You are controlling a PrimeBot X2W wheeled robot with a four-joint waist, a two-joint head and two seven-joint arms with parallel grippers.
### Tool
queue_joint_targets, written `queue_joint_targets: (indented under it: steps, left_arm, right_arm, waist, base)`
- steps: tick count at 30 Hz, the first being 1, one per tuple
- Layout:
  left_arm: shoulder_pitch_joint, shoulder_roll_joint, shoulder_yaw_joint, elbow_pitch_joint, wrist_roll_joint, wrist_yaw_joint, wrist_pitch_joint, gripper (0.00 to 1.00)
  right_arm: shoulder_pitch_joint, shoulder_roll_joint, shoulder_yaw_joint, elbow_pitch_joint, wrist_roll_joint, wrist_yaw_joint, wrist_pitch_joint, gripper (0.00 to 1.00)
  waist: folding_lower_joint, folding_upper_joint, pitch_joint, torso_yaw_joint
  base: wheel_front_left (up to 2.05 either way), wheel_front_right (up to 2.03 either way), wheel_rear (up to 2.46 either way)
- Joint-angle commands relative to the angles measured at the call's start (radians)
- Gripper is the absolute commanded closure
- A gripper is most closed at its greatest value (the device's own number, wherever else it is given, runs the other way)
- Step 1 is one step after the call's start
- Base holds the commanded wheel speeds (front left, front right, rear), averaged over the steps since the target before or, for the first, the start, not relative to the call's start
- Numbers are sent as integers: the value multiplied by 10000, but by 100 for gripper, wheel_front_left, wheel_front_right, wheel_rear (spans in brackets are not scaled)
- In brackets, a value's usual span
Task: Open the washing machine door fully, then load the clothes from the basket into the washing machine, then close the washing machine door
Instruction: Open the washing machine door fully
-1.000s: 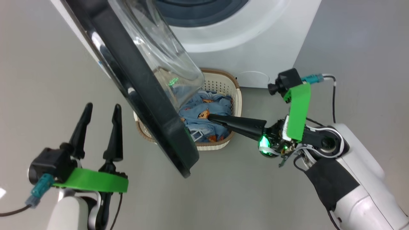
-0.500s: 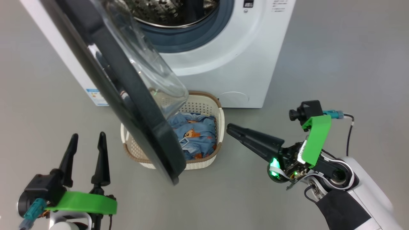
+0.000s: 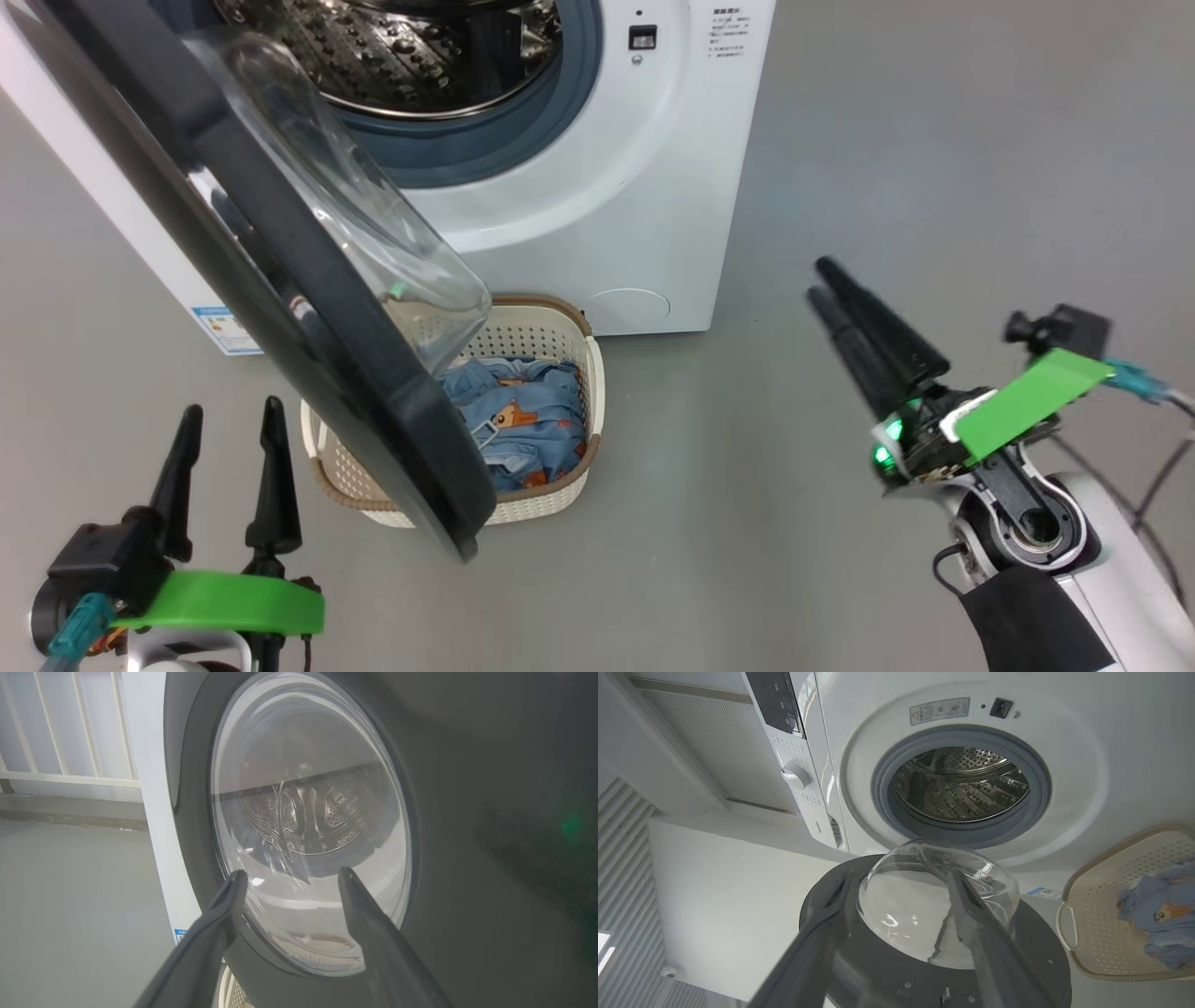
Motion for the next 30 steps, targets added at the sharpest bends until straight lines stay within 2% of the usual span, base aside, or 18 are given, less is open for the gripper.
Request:
queue_joint_targets:
  steps: [1,5,6,9,14,15,18,30]
  left_arm:
    - [-47,256,352,-293,-62,-27,-53,0]
    - [-37,256,358,-328,-56,-27,-53,0]
    - [-37,256,358,-328,-56,-27,-53,0]
    - [-46,256,383,-317,-32,-27,-53,0]
    - [-23,256,374,-329,-22,-27,-53,0]
    - [-14,256,374,-335,-28,-27,-53,0]
    - [18,256,400,-357,-55,-27,-53,0]
    - [171,256,525,-457,-52,-27,-53,0]
  right_arm:
    - [66,48,6,-389,-605,17,-513,0]
    - [179,-118,-109,-532,-2358,17,-2211,0]
    - [179,-118,-109,-532,-2358,17,-2211,0]
    - [227,-298,-32,-456,-3553,17,-3563,0]
    - [285,-854,367,-16,-5519,17,-5276,0]
    - [275,-1070,507,66,-6178,17,-5428,0]
    - [449,-1080,358,234,-7309,17,-5619,0]
    - [2339,-530,-803,-829,-11876,17,-5644,0]
  waist:
    - [1,0,20,-46]
    - [1,0,43,-106]
    - [1,0,43,-106]
    - [1,0,52,-143]
    - [1,0,41,-162]
    - [1,0,35,-163]
    - [1,0,8,-172]
    - [1,0,-122,-195]
  base:
    - [0,0,0]
    - [0,0,0]
    - [0,0,0]
    - [0,0,0]
    - [0,0,0]
    - [0,0,0]
    - [0,0,0]
    - [0,0,0]
